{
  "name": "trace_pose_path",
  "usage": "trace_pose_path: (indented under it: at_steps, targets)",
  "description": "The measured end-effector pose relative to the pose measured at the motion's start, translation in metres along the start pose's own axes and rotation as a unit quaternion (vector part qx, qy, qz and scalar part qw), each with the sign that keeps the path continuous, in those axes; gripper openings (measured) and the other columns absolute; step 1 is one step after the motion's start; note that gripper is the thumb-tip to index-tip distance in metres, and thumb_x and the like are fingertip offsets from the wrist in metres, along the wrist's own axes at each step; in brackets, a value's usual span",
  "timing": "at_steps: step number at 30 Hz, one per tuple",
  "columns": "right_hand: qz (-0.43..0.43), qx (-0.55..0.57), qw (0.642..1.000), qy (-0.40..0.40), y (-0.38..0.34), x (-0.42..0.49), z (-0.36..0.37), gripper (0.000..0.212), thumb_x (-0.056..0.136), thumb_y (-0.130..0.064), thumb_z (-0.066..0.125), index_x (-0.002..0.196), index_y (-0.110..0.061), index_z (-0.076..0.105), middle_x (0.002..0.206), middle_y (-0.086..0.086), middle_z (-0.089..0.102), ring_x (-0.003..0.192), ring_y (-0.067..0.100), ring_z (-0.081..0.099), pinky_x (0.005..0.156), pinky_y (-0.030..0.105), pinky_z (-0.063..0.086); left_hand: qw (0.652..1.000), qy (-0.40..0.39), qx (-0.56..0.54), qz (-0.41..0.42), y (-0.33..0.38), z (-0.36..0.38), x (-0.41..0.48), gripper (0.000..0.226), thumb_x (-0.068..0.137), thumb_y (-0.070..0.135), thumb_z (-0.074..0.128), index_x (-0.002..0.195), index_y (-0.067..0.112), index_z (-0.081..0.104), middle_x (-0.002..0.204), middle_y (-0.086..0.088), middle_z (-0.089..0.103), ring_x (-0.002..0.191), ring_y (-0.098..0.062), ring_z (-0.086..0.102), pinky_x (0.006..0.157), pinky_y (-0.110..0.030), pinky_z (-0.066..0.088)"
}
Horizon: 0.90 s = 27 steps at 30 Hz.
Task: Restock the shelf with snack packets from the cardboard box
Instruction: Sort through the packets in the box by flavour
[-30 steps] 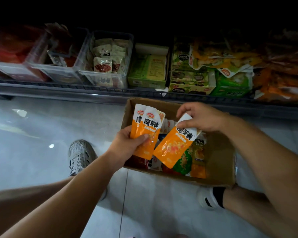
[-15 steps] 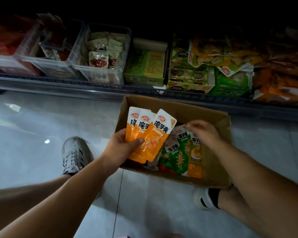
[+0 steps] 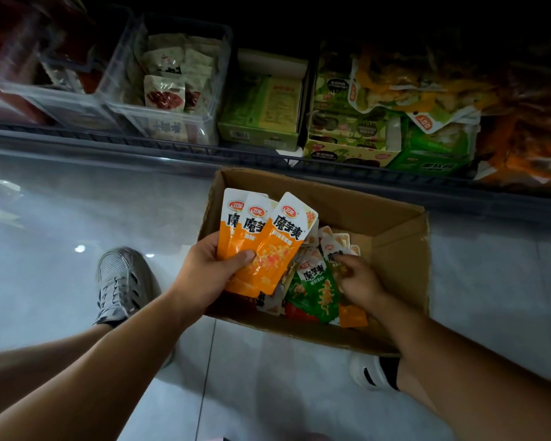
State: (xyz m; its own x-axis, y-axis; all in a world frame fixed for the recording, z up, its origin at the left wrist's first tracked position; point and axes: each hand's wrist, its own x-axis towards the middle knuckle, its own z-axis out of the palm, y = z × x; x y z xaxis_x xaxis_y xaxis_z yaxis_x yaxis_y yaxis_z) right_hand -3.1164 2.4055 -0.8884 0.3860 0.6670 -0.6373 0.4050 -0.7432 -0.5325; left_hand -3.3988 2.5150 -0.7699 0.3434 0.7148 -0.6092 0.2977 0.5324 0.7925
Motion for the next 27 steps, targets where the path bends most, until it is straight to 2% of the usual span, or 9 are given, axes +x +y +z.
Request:
trace_pose_path:
  at_steps: [2,4,6,10,14,17,21,27]
  targets:
    - [-0.002,-0.008,1.000,0.010,0.001,0.002,-0.001,0.055,0.091,-0.003,0.066,0.141,-0.023,0.054,0.150,0.006,0.040,0.132,0.028,0.047,0.098,0.033,0.047,1.000,0.001,-0.002,-0.002,0.000,0.000,0.000,0.032,0.092,0.027,0.073,0.123,0.030,0.066,0.113,0.009,0.077,0.103,-0.016,0.075,0.090,-0.043,0.060]
    - [0.025,-0.019,0.999,0.021,0.002,0.002,-0.002,0.068,0.086,-0.009,0.075,0.146,-0.021,0.047,0.151,0.008,0.035,0.136,0.031,0.042,0.108,0.035,0.039,1.000,0.003,-0.003,-0.004,0.001,0.001,0.000,0.032,0.092,0.027,0.073,0.123,0.030,0.066,0.113,0.009,0.077,0.103,-0.016,0.075,0.090,-0.044,0.060]
    - [0.063,-0.027,0.997,0.029,0.006,0.001,-0.002,0.081,0.081,-0.016,0.082,0.149,-0.017,0.039,0.151,0.013,0.033,0.137,0.033,0.038,0.112,0.036,0.036,1.000,0.005,0.001,-0.007,0.001,0.001,-0.001,0.033,0.092,0.028,0.073,0.124,0.030,0.065,0.114,0.009,0.077,0.103,-0.017,0.075,0.092,-0.046,0.060]
    - [0.088,-0.052,0.994,0.032,0.011,0.000,0.004,0.084,0.068,-0.029,0.091,0.139,-0.014,0.048,0.140,0.017,0.048,0.129,0.035,0.045,0.104,0.040,0.042,1.000,0.006,0.005,-0.013,0.002,0.000,-0.002,0.032,0.093,0.029,0.072,0.124,0.030,0.065,0.114,0.010,0.077,0.102,-0.015,0.075,0.093,-0.046,0.060]
    - [0.084,-0.041,0.996,0.007,0.016,0.006,0.007,0.097,0.064,-0.034,0.092,0.147,-0.032,0.042,0.140,0.014,0.048,0.131,0.036,0.046,0.109,0.045,0.044,1.000,0.008,0.008,-0.014,0.002,0.001,-0.002,0.032,0.092,0.028,0.072,0.123,0.030,0.065,0.114,0.010,0.077,0.103,-0.015,0.075,0.093,-0.046,0.060]
    - [0.080,-0.027,0.996,-0.017,0.028,0.011,0.013,0.104,0.067,-0.035,0.089,0.152,-0.044,0.031,0.145,0.015,0.043,0.131,0.035,0.047,0.109,0.046,0.045,1.000,0.012,0.012,-0.016,0.002,0.001,-0.001,0.033,0.092,0.029,0.073,0.124,0.030,0.065,0.115,0.009,0.077,0.103,-0.016,0.075,0.094,-0.047,0.060]
    - [0.071,-0.043,0.996,-0.026,0.014,-0.001,0.012,0.106,0.075,-0.028,0.087,0.157,-0.038,0.020,0.152,0.016,0.033,0.139,0.036,0.033,0.113,0.038,0.036,1.000,0.019,0.013,-0.016,0.002,0.001,-0.001,0.035,0.091,0.030,0.073,0.125,0.030,0.064,0.116,0.008,0.076,0.103,-0.016,0.075,0.094,-0.048,0.060]
    - [0.064,-0.032,0.997,-0.033,0.015,-0.002,0.014,0.118,0.071,-0.025,0.090,0.157,-0.042,0.010,0.150,0.015,0.022,0.134,0.038,0.041,0.110,0.037,0.039,1.000,0.018,0.008,-0.015,-0.001,0.001,-0.001,0.035,0.090,0.030,0.073,0.124,0.031,0.064,0.116,0.009,0.076,0.104,-0.017,0.074,0.091,-0.044,0.060]
